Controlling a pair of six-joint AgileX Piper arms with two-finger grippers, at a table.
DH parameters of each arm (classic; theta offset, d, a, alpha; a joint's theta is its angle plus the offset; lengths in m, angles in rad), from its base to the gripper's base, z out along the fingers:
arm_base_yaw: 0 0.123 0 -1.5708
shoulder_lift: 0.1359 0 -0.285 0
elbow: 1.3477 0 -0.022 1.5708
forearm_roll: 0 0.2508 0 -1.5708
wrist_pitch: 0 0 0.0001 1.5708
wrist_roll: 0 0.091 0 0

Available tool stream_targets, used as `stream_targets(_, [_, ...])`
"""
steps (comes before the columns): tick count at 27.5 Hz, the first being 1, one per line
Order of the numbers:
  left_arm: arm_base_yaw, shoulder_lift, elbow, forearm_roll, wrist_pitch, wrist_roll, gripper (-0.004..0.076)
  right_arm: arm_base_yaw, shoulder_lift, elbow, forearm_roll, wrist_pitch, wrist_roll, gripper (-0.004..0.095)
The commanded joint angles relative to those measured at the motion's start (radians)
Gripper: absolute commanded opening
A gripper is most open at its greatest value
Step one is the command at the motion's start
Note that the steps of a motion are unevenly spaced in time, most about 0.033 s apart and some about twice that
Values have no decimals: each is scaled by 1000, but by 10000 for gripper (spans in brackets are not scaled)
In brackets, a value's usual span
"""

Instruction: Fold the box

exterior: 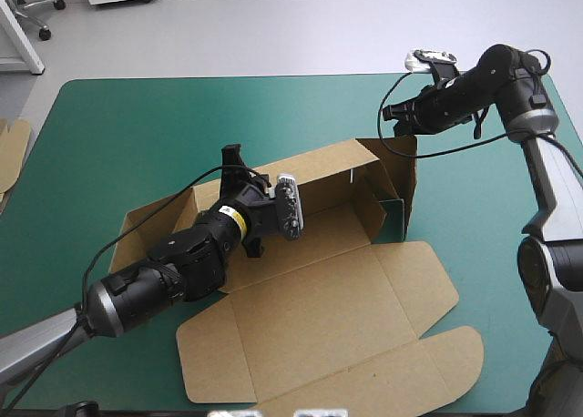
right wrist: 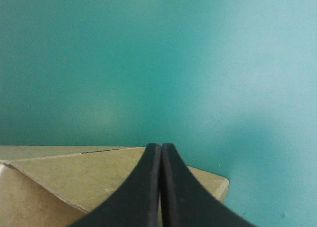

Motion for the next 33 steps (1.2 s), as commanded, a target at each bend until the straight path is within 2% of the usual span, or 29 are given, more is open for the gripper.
stream_targets(1, [-8, -28, -20, -8, -57, -9, -14, -9, -68, -21, 19, 9, 10, -34])
stream_targets(6, [-8, -28, -20, -6, -67, -9, -14, -13, -124, 112, 19, 9, -6, -34])
stream_targets(10, [-8, -28, -20, -8, -74, -13, -14, -16, -188, 263, 66, -41, -61, -34])
stream_targets(23, [-8, -28, 39, -7, -59, 19, -14, -17, -338, 480, 85, -144, -138, -34])
stream_targets(33, [-8, -28, 69, -9, -96, 14, -14, -17, -456, 680, 221, -247, -367, -34])
